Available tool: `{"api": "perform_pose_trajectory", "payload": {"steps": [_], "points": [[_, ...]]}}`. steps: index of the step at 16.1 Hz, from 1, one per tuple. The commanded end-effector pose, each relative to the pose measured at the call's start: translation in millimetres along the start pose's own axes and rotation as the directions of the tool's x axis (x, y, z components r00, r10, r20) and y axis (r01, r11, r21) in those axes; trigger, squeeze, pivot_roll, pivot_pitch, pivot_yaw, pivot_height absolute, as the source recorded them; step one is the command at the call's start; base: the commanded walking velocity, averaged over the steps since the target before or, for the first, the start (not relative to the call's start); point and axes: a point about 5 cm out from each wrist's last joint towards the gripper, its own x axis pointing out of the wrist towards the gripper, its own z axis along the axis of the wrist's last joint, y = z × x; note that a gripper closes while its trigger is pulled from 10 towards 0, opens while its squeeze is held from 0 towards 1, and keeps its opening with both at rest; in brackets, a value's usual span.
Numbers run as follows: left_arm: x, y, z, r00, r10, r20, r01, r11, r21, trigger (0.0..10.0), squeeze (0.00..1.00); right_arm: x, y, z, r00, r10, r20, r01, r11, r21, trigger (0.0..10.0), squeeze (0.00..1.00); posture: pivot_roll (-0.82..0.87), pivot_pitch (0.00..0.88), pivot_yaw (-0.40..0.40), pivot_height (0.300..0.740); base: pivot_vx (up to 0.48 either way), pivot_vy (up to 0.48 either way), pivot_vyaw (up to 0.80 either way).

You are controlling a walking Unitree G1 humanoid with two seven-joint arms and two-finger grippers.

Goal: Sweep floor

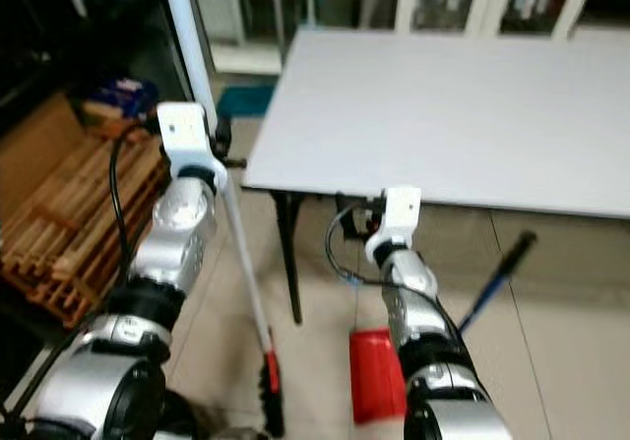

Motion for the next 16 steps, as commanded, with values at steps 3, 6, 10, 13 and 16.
{"api": "perform_pose_trajectory", "payload": {"steps": [3,6,10,13,16], "points": [[4.1,7.4,13.0,0.998,0.024,0.052,-0.024,1.000,-0.004,10.0,0.00,2.7,9.1,-1.2,1.000,0.025,-0.008,-0.025,1.000,0.009,10.0,0.00,-0.04,0.001,0.035,0.740,0.371,0.000,0.00],[4.1,7.4,13.0,0.998,0.024,0.052,-0.024,1.000,-0.004,10.0,0.00,2.7,9.1,-1.2,1.000,0.025,-0.008,-0.025,1.000,0.009,10.0,0.00,-0.04,0.001,0.035,0.740,0.371,0.000,0.00],[4.1,7.4,13.0,0.998,0.024,0.052,-0.024,1.000,-0.004,10.0,0.00,2.7,9.1,-1.2,1.000,0.025,-0.008,-0.025,1.000,0.009,10.0,0.00,-0.04,0.001,0.035,0.740,0.371,0.000,0.00],[4.1,7.4,13.0,0.998,0.024,0.052,-0.024,1.000,-0.004,10.0,0.00,2.7,9.1,-1.2,1.000,0.025,-0.008,-0.025,1.000,0.009,10.0,0.00,-0.04,0.001,0.035,0.740,0.371,0.000,0.00],[4.2,7.3,13.2,0.998,0.023,0.051,-0.023,1.000,-0.003,10.0,0.00,2.7,9.3,-1.3,1.000,0.025,-0.008,-0.025,1.000,0.009,10.0,0.00,-0.04,0.000,0.036,0.740,0.371,0.000,0.00]]}}
